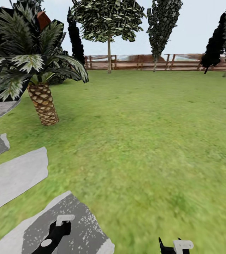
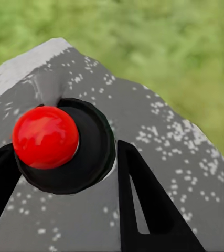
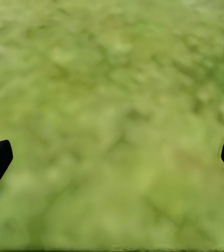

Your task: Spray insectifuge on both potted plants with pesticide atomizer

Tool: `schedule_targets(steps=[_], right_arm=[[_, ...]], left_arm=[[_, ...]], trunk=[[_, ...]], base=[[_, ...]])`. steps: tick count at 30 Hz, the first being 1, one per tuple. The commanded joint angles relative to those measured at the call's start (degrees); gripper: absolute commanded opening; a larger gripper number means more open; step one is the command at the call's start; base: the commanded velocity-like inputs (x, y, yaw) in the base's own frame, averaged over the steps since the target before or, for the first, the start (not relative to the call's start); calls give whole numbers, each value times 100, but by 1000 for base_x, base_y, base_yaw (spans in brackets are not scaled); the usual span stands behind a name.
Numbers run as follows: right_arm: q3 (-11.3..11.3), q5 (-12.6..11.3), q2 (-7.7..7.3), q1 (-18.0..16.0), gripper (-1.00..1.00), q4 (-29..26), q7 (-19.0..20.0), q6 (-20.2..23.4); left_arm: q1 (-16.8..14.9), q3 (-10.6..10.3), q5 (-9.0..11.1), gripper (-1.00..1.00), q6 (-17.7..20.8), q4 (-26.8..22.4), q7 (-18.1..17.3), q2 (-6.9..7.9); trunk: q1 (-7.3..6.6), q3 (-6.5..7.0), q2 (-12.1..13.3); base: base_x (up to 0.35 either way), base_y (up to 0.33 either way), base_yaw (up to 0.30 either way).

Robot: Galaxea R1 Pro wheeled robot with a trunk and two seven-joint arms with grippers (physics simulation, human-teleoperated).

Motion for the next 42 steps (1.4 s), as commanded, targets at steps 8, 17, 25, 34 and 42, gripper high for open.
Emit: schedule_targets(steps=[8, 17, 25, 34, 42], right_arm=[[-21, 21, 3, -4, 100, 7, 2, -13], [-21, 21, 3, -4, 100, 7, 3, -9], [-19, 21, 3, -4, 100, 7, 3, -13], [-16, 21, 8, -4, 100, 7, 3, -9], [-13, 21, 11, -4, 100, 7, 3, -11]], left_arm=[[-1, 3, 6, -100, -19, 3, 14, 0], [-1, 3, 8, -100, -27, 3, 16, 1], [8, -2, 4, -100, -31, 3, 16, 4], [16, -2, 4, -100, -31, 3, -7, 9], [16, -3, 4, -100, -27, 10, -10, 9]], trunk=[[-177, 145, 321], [-331, 297, 601], [-331, 322, 601], [-331, 338, 601], [-331, 338, 601]], base=[[0, 0, -264], [0, 0, -277], [-5, -33, -283], [-136, -230, -289], [-224, -215, -296]])
